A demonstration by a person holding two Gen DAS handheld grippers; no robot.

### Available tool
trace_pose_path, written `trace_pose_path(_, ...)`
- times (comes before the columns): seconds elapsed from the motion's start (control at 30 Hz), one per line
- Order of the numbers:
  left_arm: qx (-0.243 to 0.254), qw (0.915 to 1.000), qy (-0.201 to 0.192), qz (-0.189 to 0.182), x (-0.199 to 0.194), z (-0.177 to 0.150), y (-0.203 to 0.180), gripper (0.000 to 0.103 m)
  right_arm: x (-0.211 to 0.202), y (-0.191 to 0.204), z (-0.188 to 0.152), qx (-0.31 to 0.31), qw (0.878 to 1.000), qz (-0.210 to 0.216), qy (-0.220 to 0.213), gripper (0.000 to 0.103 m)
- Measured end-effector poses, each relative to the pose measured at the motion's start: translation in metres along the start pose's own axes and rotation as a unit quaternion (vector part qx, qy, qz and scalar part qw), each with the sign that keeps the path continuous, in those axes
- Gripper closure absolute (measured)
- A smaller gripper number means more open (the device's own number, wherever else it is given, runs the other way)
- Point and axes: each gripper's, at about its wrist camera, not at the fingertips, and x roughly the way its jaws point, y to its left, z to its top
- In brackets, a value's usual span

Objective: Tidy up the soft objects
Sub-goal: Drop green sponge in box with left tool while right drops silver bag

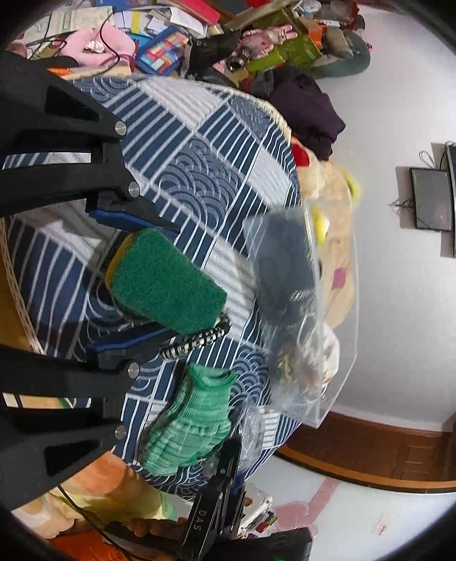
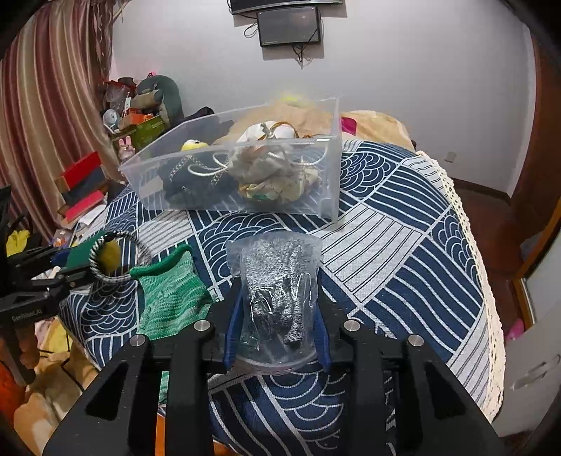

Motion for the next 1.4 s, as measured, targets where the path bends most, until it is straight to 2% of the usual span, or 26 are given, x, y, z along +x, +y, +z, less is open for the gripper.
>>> trace_pose_path(0.2,0.001,0.9994,-0.029,0.016,-0.014,0.016,0.006,0.055,-0.019,0.001,0.009,-0.001,1.000,-0.003,-0.029,0.072)
trace_pose_path(0.43,0.007,0.9981,-0.060,0.005,-0.022,0.042,0.001,0.055,-0.038,0.004,0.026,-0.002,0.998,-0.002,-0.067,0.072)
trace_pose_path(0.73,0.019,0.9944,-0.103,-0.006,-0.024,0.091,-0.008,0.055,-0.050,0.017,0.070,-0.018,0.991,0.003,-0.130,0.072)
trace_pose_path(0.87,0.018,0.9937,-0.111,-0.004,-0.015,0.112,-0.008,0.055,-0.042,0.027,0.091,-0.033,0.990,0.008,-0.140,0.072)
trace_pose_path(1.07,0.003,0.9951,-0.098,-0.011,0.008,0.136,-0.001,0.055,-0.017,0.042,0.111,-0.046,0.990,0.018,-0.131,0.072)
trace_pose_path(1.4,0.000,0.9988,-0.050,0.002,0.060,0.149,0.007,0.055,0.045,0.051,0.131,-0.056,0.996,0.018,-0.065,0.072)
